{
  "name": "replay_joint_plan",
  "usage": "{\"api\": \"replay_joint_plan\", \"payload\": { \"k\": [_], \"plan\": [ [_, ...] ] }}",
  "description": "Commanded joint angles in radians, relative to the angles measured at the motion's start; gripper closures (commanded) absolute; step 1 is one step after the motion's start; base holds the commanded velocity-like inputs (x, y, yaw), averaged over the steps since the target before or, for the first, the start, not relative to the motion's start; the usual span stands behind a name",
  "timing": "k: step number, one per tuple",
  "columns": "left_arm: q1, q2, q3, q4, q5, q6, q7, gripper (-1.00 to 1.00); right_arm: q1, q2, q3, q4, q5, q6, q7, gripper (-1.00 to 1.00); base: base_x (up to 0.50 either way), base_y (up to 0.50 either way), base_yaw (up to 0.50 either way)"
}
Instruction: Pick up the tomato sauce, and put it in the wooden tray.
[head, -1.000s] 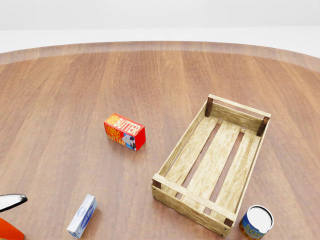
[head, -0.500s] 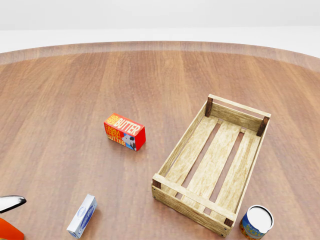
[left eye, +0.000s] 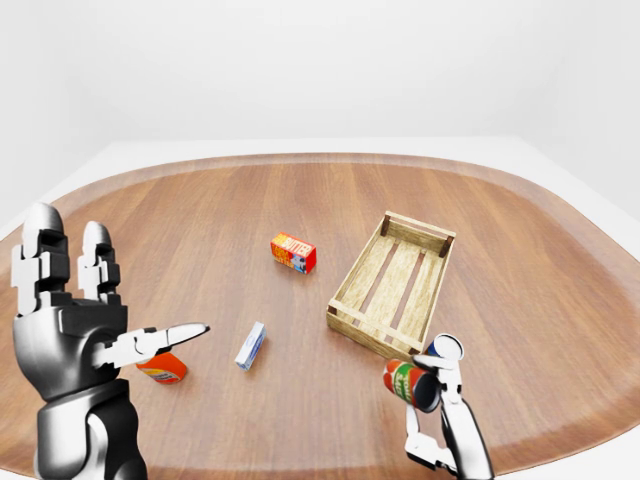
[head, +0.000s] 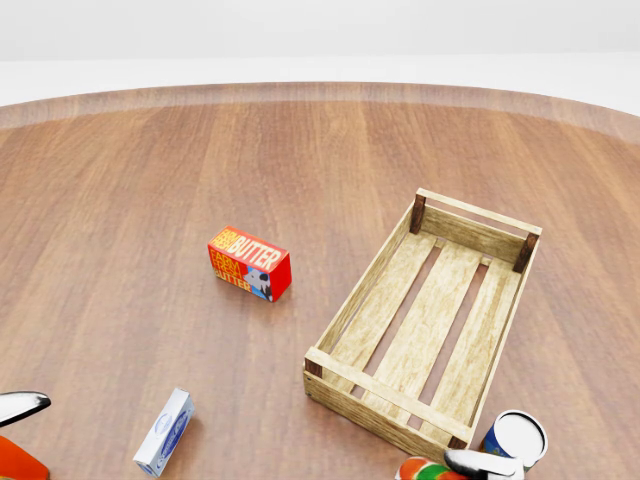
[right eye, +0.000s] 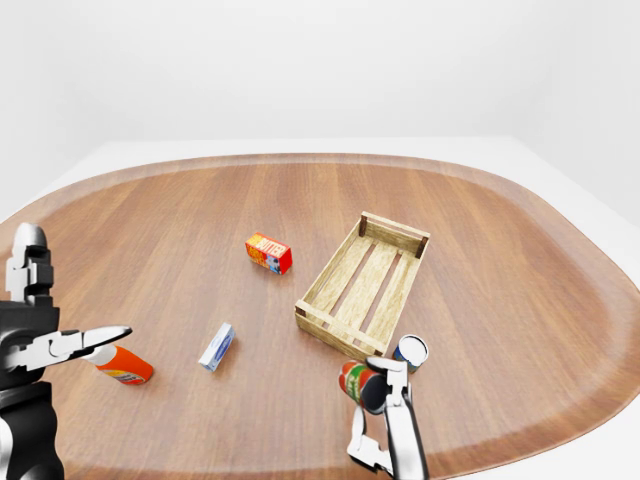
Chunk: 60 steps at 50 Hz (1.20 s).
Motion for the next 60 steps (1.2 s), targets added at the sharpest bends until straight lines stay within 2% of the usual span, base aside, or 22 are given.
{"api": "replay_joint_plan", "payload": {
  "k": [1, 3, 4, 6, 9, 20, 29, 40, 51, 60],
  "plan": [
    [0.001, 0.001, 0.001, -0.001, -0.002, 0.000, -0.003, -0.98, 0.022, -0.092, 0.082, -0.190, -0.006, 0.000, -0.091, 1.00, 0.00, 0.00, 0.00],
    [0.001, 0.001, 0.002, -0.001, -0.004, 0.000, -0.003, -0.98, 0.004, -0.096, 0.088, -0.214, -0.004, 0.012, -0.086, 1.00, 0.00, 0.00, 0.00],
    [0.001, 0.000, 0.002, -0.002, -0.005, 0.000, -0.004, -0.98, -0.016, -0.094, 0.092, -0.250, -0.009, 0.054, -0.076, 1.00, 0.00, 0.00, 0.00],
    [0.001, 0.000, 0.002, -0.003, -0.005, 0.000, -0.005, -0.98, -0.046, -0.090, 0.096, -0.290, -0.014, 0.113, -0.062, 1.00, 0.00, 0.00, 0.00],
    [0.000, 0.001, 0.003, -0.002, -0.006, 0.000, -0.005, -0.98, -0.096, -0.081, 0.106, -0.332, -0.029, 0.175, -0.035, 1.00, 0.00, 0.00, 0.00],
    [-0.001, 0.003, 0.004, -0.003, -0.013, 0.000, -0.007, -0.98, -0.263, -0.008, 0.066, -0.404, -0.058, 0.175, 0.071, 1.00, 0.00, 0.00, 0.00],
    [0.001, 0.002, 0.002, -0.006, -0.012, 0.000, -0.008, -0.98, -0.358, 0.064, -0.015, -0.352, -0.063, 0.175, 0.157, 1.00, 0.00, 0.00, 0.00],
    [0.003, 0.002, 0.013, -0.014, -0.024, 0.000, -0.012, -0.99, -0.456, 0.122, -0.090, -0.261, -0.062, 0.175, 0.205, 1.00, 0.00, 0.00, 0.00],
    [0.000, 0.003, 0.021, -0.011, -0.030, 0.000, -0.013, -0.98, -0.654, 0.156, -0.170, -0.155, -0.076, 0.175, 0.255, 1.00, 0.00, 0.00, 0.00],
    [0.003, 0.002, 0.024, -0.019, -0.036, 0.000, -0.014, -0.99, -0.757, 0.155, -0.215, -0.075, -0.089, 0.175, 0.268, 1.00, 0.00, 0.00, 0.00]
  ]
}}
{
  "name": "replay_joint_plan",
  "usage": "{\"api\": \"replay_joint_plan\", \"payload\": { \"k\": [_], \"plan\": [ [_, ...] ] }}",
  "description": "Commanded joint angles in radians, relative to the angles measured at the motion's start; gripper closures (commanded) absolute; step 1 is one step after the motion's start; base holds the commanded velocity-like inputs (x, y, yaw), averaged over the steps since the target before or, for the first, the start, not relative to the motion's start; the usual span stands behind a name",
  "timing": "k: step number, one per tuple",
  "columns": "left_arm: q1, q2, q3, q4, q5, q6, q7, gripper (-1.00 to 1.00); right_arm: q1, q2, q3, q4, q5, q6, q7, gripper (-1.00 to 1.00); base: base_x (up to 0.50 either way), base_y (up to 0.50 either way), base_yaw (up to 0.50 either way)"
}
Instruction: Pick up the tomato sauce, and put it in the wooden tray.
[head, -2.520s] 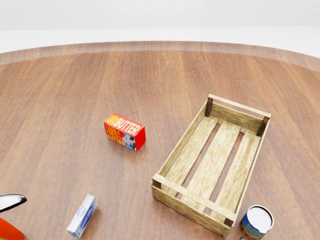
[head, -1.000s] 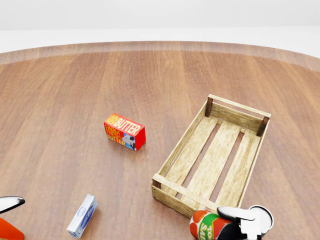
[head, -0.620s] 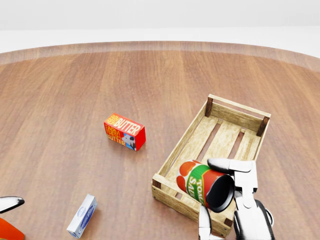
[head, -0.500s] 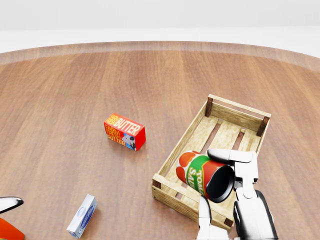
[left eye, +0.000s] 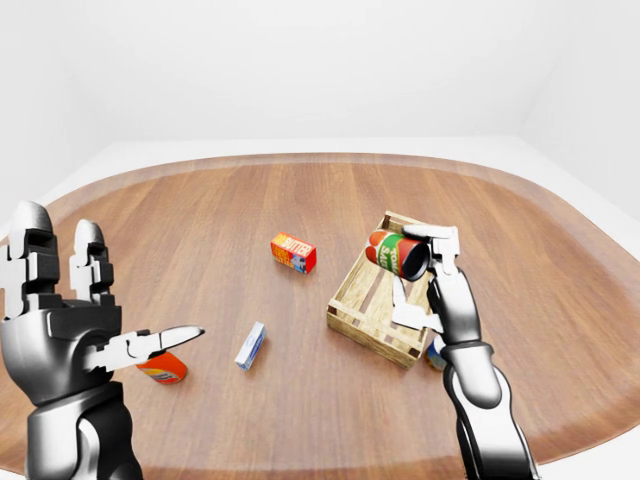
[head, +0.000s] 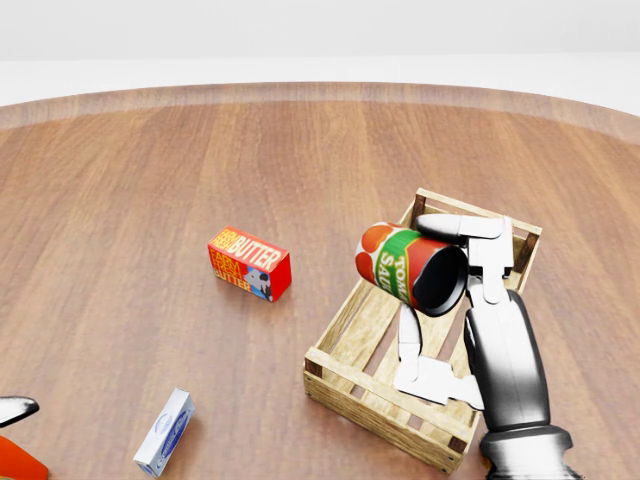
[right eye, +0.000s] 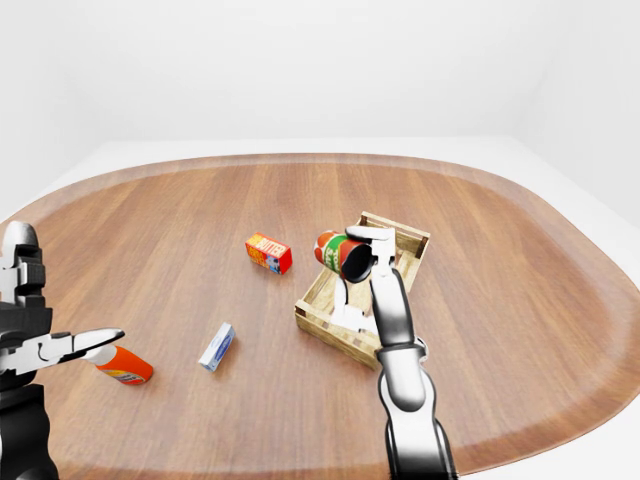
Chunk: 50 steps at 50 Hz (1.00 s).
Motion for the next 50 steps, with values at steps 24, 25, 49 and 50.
{"api": "replay_joint_plan", "payload": {
  "k": [24, 25, 49, 50],
  "plan": [
    [0.004, -0.002, 0.010, -0.015, -0.011, 0.000, -0.005, -0.98, -0.290, 0.002, -0.095, 0.276, -0.045, 0.000, 0.016, 1.00, 0.00, 0.00, 0.00],
    [0.003, -0.002, 0.011, -0.014, -0.011, 0.000, -0.004, -0.98, -0.291, 0.002, -0.095, 0.277, -0.046, 0.000, 0.016, 1.00, 0.00, 0.00, 0.00],
    [-0.004, 0.008, 0.031, -0.009, -0.033, 0.000, -0.002, -0.98, -0.508, -0.051, -0.137, 0.698, -0.073, 0.000, -0.022, 1.00, 0.00, 0.00, 0.00],
    [-0.005, 0.008, 0.031, -0.008, -0.033, 0.000, -0.001, -0.98, -0.515, -0.053, -0.139, 0.712, -0.071, 0.000, -0.025, 1.00, 0.00, 0.00, 0.00]
  ]
}}
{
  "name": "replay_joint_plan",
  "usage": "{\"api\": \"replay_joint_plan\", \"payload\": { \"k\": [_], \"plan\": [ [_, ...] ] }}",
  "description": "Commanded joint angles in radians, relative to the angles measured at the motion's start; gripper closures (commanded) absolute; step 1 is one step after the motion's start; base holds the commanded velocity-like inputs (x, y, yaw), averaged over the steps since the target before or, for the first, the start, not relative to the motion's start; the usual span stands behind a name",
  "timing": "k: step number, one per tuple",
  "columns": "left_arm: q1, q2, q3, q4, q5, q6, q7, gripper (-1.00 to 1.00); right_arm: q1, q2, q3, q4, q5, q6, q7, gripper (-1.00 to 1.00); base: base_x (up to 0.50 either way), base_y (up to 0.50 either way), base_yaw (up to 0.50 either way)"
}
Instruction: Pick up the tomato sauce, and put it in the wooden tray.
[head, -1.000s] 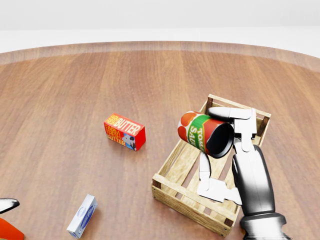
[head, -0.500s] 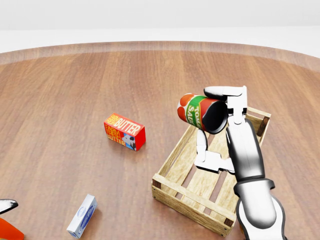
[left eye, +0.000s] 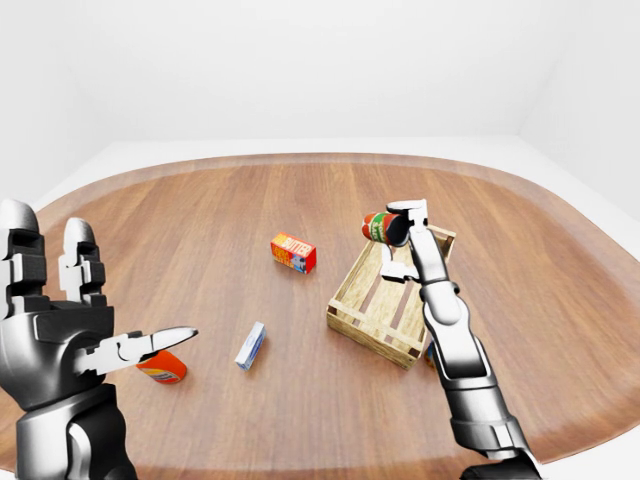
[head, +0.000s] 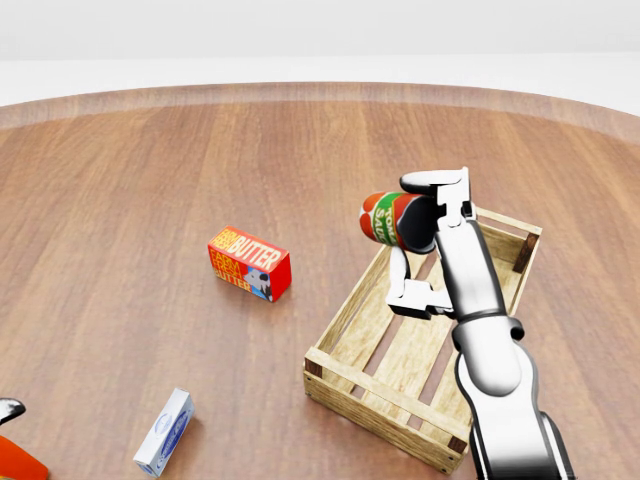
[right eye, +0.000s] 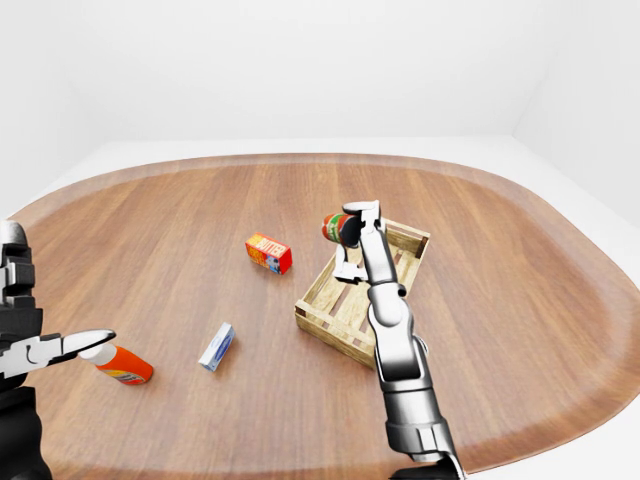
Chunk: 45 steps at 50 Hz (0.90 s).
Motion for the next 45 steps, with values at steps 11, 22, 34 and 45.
{"api": "replay_joint_plan", "payload": {
  "k": [11, 22, 34, 45],
  "plan": [
    [-0.005, 0.005, 0.001, 0.007, -0.004, 0.000, 0.003, -0.98, -0.182, -0.053, -0.039, 0.363, 0.020, 0.000, -0.042, 1.00, 0.00, 0.00, 0.00],
    [-0.006, 0.008, 0.011, 0.004, -0.014, 0.000, 0.004, -0.99, -0.258, -0.077, -0.035, 0.552, 0.010, 0.000, -0.051, 1.00, 0.00, 0.00, 0.00],
    [-0.005, 0.008, 0.012, 0.003, -0.015, 0.000, 0.005, -0.99, -0.379, -0.106, -0.023, 0.830, -0.025, 0.000, -0.013, 1.00, 0.00, 0.00, 0.00],
    [-0.006, 0.008, 0.015, 0.000, -0.017, 0.000, 0.005, -0.98, -0.477, -0.129, -0.020, 1.045, -0.063, 0.000, -0.026, 1.00, 0.00, 0.00, 0.00]
  ]
}}
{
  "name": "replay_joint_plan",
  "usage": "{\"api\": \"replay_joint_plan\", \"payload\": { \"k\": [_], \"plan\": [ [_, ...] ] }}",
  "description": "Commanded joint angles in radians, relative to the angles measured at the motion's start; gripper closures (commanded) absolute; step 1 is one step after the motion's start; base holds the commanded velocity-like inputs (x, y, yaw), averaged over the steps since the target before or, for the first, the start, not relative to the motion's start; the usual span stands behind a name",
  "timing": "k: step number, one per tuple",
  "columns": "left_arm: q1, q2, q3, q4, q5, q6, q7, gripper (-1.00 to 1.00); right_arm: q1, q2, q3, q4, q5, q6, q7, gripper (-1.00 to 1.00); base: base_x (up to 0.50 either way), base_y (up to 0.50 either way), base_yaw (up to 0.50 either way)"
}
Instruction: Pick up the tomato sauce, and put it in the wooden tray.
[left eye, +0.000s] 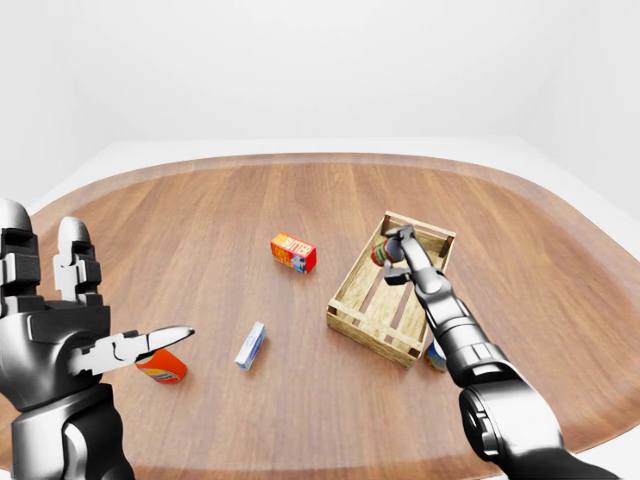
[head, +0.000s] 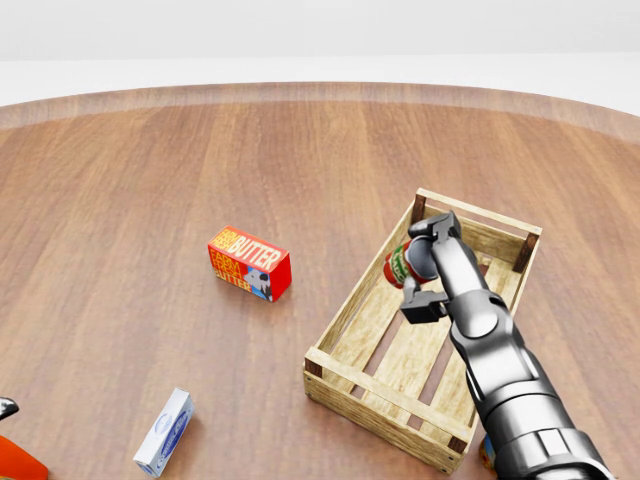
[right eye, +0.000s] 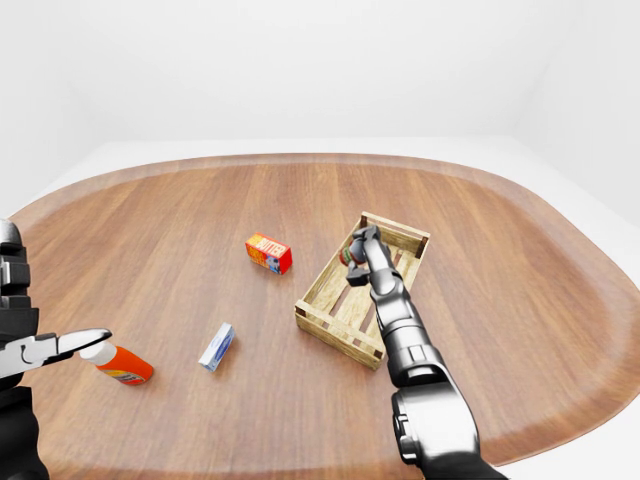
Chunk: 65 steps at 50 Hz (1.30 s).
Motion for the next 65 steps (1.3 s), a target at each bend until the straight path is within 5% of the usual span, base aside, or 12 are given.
{"api": "replay_joint_plan", "payload": {
  "k": [1, 28, 65],
  "plan": [
    [-0.002, 0.001, 0.003, -0.001, -0.003, 0.000, 0.001, -0.98, -0.103, -0.026, -0.001, 0.203, -0.055, 0.000, -0.002, 1.00, 0.00, 0.00, 0.00],
    [-0.003, 0.004, 0.004, 0.001, -0.006, 0.000, 0.002, -0.98, -0.206, -0.062, 0.018, 0.355, -0.187, 0.000, 0.031, 1.00, 0.00, 0.00, 0.00],
    [-0.003, 0.005, 0.010, 0.002, -0.010, 0.000, 0.000, -0.98, -0.218, -0.021, 0.060, 0.424, -0.406, 0.000, 0.025, 1.00, 0.00, 0.00, 0.00]
  ]
}}
